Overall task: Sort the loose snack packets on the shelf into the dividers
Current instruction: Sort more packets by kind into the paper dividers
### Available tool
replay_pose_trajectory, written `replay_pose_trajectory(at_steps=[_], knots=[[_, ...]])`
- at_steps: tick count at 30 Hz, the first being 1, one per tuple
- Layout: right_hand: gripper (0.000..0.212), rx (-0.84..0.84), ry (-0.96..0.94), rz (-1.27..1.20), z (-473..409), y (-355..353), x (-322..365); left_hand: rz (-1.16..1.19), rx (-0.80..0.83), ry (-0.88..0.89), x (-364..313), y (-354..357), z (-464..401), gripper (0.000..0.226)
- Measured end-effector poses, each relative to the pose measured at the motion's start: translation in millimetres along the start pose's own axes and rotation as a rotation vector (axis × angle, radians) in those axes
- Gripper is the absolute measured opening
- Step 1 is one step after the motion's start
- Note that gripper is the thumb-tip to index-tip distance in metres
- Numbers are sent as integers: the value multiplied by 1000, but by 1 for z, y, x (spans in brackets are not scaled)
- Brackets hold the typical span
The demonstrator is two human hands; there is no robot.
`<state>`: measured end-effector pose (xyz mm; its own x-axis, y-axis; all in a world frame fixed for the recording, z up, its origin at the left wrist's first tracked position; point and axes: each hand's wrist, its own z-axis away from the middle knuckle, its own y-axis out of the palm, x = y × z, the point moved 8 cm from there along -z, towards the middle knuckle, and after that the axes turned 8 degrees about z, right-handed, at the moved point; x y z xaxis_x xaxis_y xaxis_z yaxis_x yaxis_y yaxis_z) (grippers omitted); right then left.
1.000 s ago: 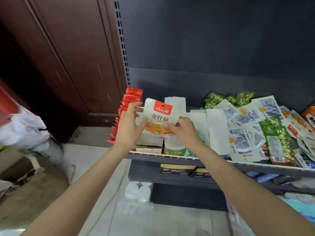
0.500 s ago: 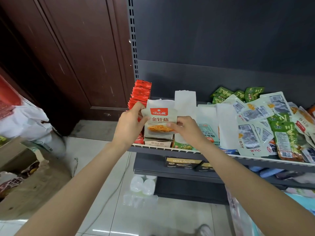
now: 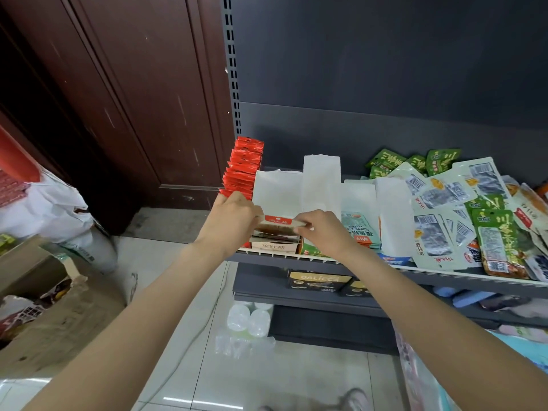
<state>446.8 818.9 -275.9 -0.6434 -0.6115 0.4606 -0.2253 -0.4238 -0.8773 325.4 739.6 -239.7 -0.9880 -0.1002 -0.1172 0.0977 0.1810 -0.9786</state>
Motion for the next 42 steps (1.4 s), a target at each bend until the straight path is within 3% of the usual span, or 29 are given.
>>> replay_pose_trajectory(at_steps=[4,10,17,22,24,29,35,40,42], knots=[[31,142,-9,32,1,18,-5,-222,205,91,-11,18,5,28],[34,192,-54,-50,2,9,-7,43,160,-29,-13,12,-1,33],[26,-139,13,-267,19,-51,-55,396,49,-12,-82,8,-41,30],[26,-499,154,-225,50,-107,-148,686,7,60,-174,20,-94,26],[28,-557,229,-188,63,-119,-194,752,41,71,-213,36,-118,29],[36,-354,509,-207,72,-110,-311,732,276,45,-299,105,-164,44],[43,-148,579,-409,63,-87,-370,512,612,-108,-337,206,-183,69],[39,-112,652,-531,55,-81,-384,596,539,-207,-338,222,-185,68],[19,-71,640,-427,51,-82,-385,659,531,-216,-339,220,-185,64]])
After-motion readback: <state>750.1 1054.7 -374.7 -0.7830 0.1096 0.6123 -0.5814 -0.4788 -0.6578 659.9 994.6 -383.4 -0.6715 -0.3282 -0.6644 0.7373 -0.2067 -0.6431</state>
